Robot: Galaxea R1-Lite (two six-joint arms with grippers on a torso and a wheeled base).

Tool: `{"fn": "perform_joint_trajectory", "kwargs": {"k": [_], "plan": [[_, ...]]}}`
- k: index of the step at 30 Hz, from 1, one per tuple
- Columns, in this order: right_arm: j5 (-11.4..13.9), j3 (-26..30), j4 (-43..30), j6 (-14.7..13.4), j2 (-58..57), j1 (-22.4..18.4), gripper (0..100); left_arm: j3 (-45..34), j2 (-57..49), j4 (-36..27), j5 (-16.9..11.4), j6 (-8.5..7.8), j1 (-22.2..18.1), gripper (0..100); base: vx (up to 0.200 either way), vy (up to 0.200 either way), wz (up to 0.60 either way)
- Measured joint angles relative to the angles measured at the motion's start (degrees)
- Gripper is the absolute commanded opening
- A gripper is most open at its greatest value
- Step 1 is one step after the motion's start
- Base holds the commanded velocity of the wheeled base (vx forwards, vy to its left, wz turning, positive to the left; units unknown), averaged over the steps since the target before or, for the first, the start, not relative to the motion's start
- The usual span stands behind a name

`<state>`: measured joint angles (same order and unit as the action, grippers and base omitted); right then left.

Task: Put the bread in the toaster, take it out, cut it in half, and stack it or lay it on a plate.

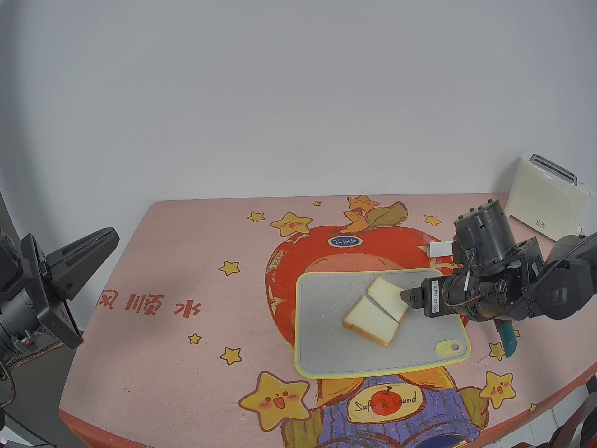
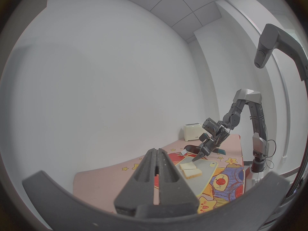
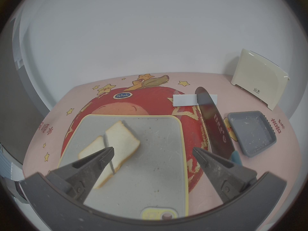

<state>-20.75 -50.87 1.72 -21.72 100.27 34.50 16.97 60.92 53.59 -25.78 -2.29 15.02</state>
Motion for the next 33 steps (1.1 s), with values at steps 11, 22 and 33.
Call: {"fn": "perform_joint_trajectory", "kwargs": {"k": [11,22,33], "plan": [[-1.1,-1.3,0.0,0.2,2.6,-0.2,100,0.0,0.0,0.0,0.0,0.0,0.0,0,0.0,0.0,0.0],[-1.2,-2.1,0.1,1.3,3.5,-0.2,100,-0.1,0.0,0.0,0.0,-0.66,0.0,0,0.0,0.0,0.0],[-1.2,-2.4,0.1,1.2,4.9,-0.2,0,-0.1,0.0,-0.1,0.0,-0.68,0.0,0,0.0,0.0,0.0]]}}
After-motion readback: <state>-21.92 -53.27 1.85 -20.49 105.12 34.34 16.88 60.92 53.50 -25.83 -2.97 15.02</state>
